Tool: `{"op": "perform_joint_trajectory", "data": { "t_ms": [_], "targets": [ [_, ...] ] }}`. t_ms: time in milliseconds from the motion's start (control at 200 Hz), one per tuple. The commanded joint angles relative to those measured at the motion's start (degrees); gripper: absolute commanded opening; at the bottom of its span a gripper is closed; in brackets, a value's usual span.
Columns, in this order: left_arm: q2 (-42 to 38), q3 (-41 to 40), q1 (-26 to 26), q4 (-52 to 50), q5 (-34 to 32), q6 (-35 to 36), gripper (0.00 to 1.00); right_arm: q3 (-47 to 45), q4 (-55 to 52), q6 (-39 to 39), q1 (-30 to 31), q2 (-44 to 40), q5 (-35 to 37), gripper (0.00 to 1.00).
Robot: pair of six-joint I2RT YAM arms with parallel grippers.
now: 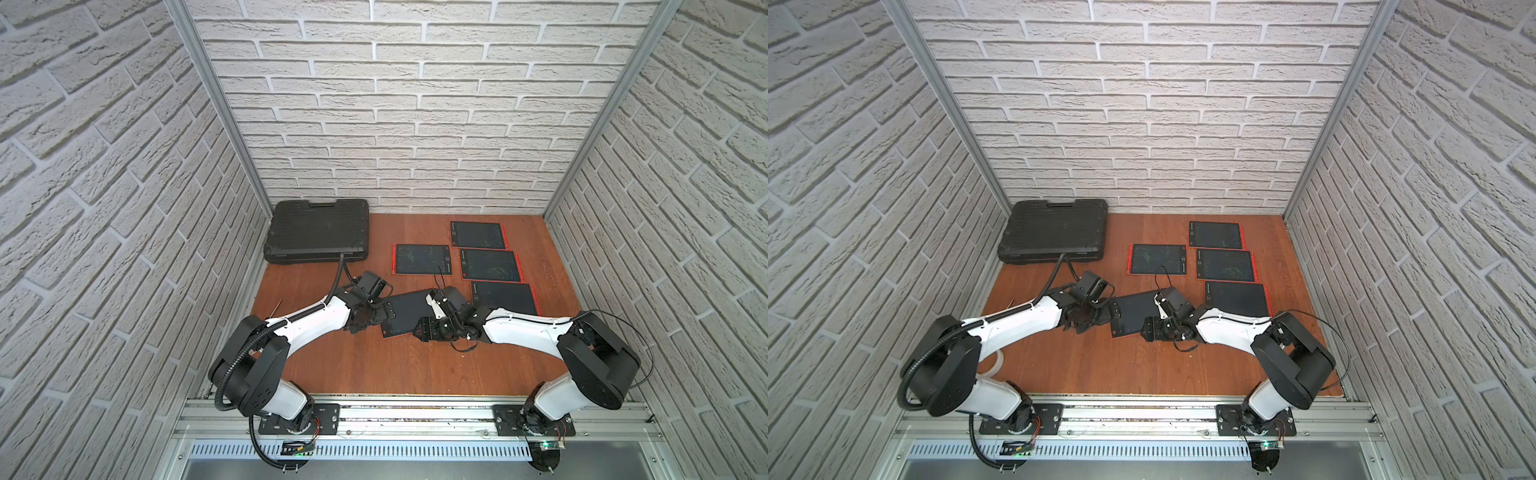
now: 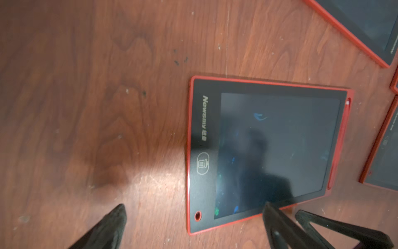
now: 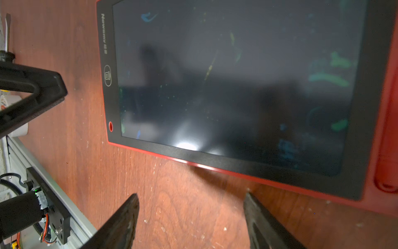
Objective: Place the stylus back onto the writing tablet
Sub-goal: Move the writing tablet to the center of the board.
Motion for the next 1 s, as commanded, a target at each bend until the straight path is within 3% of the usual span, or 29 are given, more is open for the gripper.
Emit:
{"op": "perform_joint_trajectory", "data": {
  "t_ms": [0,635,995],
  "targets": [
    [2.3,0.8,0.6,3.7,1.6,-0.3,0.98,-0.8,2.3,1.2,0.7,0.8,2.0,0.76],
    [13.0,6.2,1.1,14.9,6.4,1.0,0.98,-0.9,0.1,6.1,0.6,1.3,10.6,0.81],
    [20.6,14.0,2.8,18.6,7.2,2.8,0.98,2.6,-2.3,3.9,-0.1,2.7,12.8,0.81]
  ]
}}
